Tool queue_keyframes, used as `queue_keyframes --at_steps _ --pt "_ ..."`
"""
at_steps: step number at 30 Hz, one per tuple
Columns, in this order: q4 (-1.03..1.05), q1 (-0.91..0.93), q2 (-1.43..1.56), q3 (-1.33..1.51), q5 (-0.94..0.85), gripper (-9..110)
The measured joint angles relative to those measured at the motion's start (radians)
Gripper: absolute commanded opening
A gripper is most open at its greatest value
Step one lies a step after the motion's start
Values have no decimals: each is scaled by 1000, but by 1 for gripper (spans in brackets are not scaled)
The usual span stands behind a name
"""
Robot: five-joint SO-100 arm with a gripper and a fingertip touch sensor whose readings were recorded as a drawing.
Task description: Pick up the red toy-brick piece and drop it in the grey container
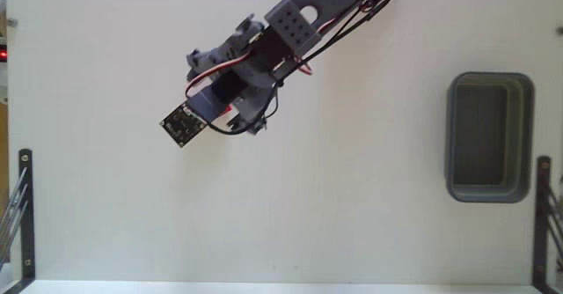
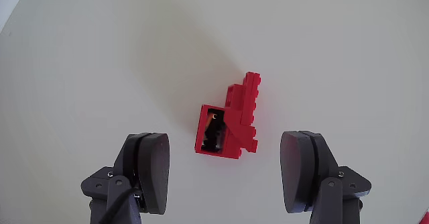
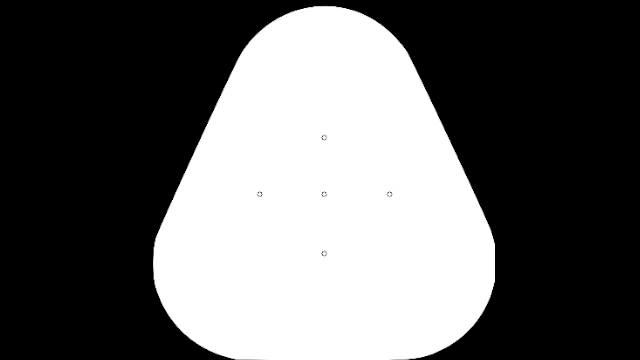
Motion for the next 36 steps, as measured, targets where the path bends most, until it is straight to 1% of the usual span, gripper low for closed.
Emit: queue_keyframes --at_steps 7,27,36 --pt "-21 0 -77 -63 2 110" --pt "-25 0 -77 -66 0 110" --pt "-120 0 -77 -3 2 110"
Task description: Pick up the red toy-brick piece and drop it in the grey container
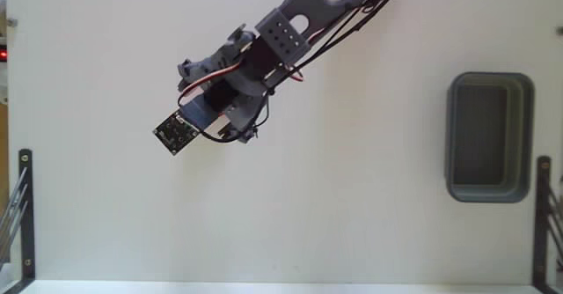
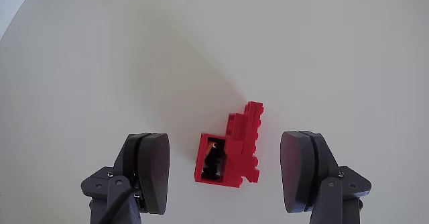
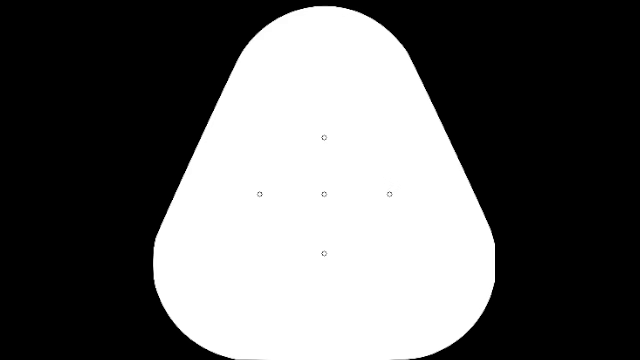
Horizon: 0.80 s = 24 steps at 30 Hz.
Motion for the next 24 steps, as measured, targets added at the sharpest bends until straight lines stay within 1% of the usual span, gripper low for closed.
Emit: queue_keyframes --at_steps 24 --pt "-179 0 -17 153 0 110"
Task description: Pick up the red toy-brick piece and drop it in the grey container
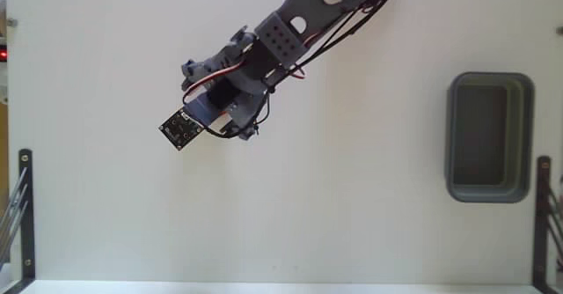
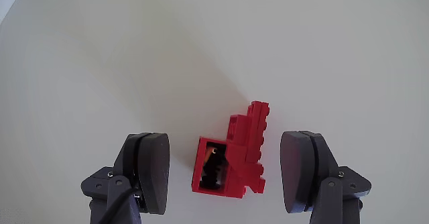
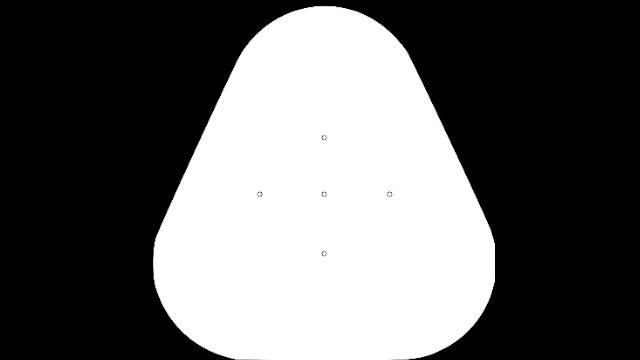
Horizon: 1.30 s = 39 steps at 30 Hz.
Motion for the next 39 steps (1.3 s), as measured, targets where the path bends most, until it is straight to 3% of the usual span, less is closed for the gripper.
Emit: queue_keyframes --at_steps 39 --pt "-54 0 -20 38 -2 110"
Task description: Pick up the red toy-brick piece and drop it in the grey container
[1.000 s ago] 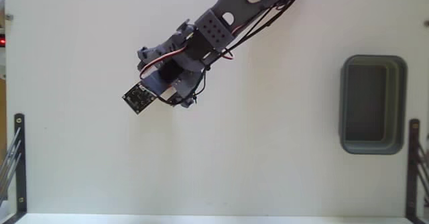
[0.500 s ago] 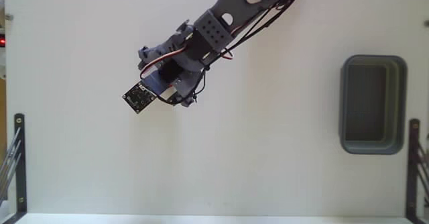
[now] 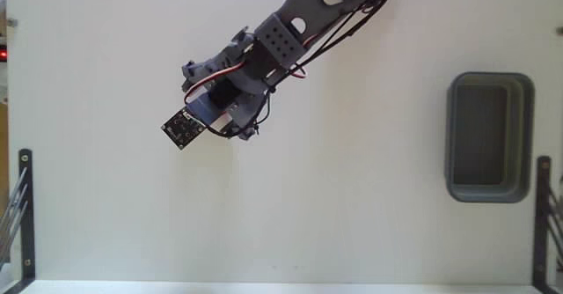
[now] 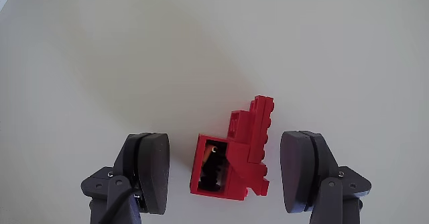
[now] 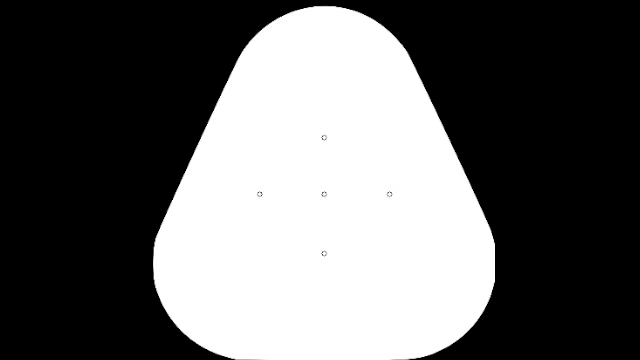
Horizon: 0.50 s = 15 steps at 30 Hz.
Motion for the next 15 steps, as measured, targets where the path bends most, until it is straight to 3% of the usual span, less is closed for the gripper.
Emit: queue_keyframes --at_steps 15 --pt "-6 0 0 15 2 110"
